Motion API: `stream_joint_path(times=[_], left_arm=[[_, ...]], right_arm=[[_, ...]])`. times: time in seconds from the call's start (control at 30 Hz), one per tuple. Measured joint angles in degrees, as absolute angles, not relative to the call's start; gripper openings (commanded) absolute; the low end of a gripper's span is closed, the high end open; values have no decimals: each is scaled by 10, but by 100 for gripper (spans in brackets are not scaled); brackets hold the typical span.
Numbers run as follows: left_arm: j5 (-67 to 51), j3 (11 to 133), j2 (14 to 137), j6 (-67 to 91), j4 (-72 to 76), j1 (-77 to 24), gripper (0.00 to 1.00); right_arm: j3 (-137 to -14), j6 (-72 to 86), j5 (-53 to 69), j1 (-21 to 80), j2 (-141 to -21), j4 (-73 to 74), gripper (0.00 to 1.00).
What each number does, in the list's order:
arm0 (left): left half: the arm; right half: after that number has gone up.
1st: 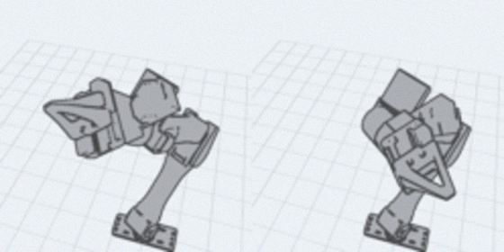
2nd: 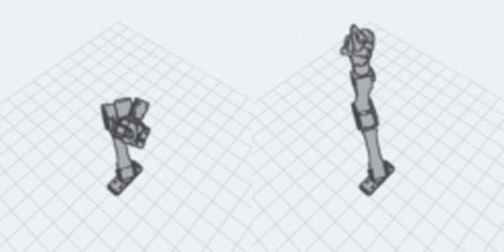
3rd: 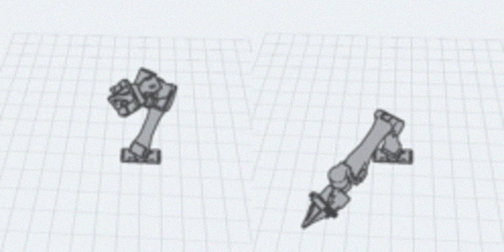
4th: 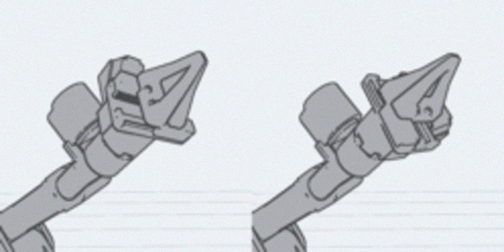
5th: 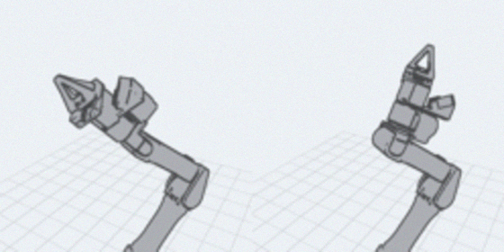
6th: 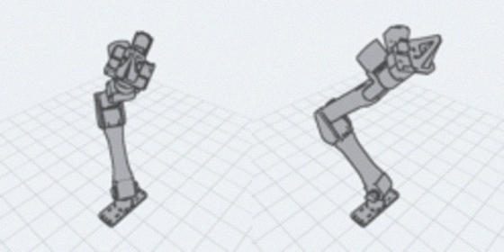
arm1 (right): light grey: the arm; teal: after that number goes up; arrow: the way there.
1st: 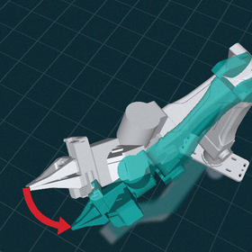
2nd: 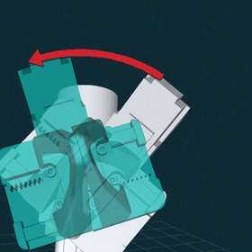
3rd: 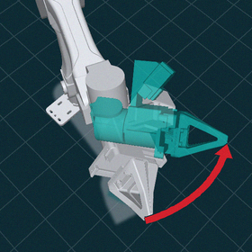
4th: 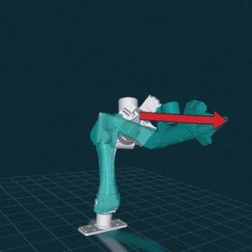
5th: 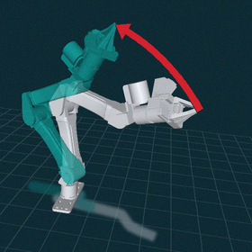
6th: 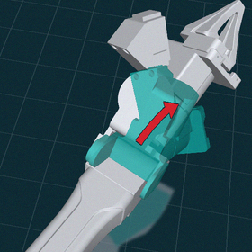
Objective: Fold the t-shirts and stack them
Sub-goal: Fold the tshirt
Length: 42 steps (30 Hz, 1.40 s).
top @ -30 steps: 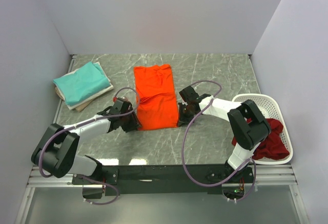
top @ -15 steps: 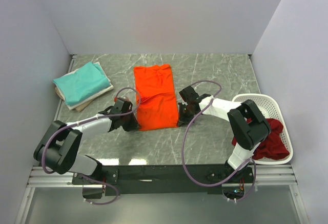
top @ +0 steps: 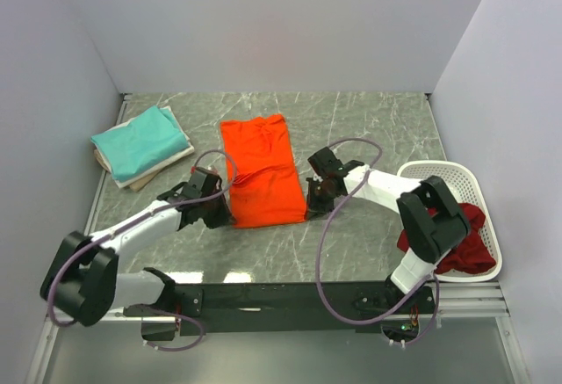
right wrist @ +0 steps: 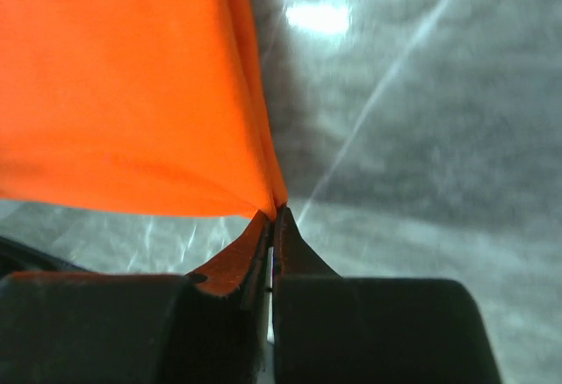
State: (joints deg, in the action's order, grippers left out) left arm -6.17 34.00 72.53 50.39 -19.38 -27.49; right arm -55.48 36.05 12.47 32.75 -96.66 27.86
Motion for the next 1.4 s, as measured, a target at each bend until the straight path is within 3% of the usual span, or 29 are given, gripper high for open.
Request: stream_joint_path(times=[0.83, 1.4], left_arm=[[-173, 457, 512, 519, -512, -277, 0], [-177, 496, 608, 526, -433, -264, 0]], right_arm=[[-589, 420, 100, 425, -686, 533, 0], [-716, 414, 30, 355, -762, 543, 0]])
